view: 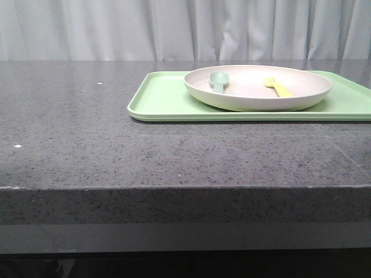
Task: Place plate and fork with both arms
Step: 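Move the right gripper toward the yellow fork on the plate, then lower the right gripper around the yellow fork handle and close it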
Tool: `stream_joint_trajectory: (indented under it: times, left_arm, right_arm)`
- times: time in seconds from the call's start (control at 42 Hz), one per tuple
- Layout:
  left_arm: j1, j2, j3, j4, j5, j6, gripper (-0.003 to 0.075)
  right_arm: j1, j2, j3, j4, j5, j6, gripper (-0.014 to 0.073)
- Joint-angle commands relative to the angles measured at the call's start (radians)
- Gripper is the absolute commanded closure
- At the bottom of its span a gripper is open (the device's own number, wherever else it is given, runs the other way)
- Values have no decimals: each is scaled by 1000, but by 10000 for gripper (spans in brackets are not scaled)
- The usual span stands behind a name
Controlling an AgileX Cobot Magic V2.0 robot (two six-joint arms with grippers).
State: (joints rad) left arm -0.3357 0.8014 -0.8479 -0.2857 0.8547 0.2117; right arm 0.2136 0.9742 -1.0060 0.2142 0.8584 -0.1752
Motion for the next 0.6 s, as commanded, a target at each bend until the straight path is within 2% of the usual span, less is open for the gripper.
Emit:
stream_joint_trajectory:
  times: [0.0, 0.214, 0.333, 0.571]
  left_arm:
    - [3, -5, -25, -14, -59, 2, 299]
    - [3, -5, -25, -14, -59, 2, 299]
    - [3, -5, -25, -14, -59, 2, 299]
    - [3, -5, -23, -14, -68, 2, 299]
  right_arm:
    - [34, 94, -115, 3, 3, -14, 35]
    - [47, 345, -338, -107, 144, 106, 68]
    - [47, 457, -456, -183, 176, 166, 68]
    - [47, 641, -624, -247, 233, 257, 68]
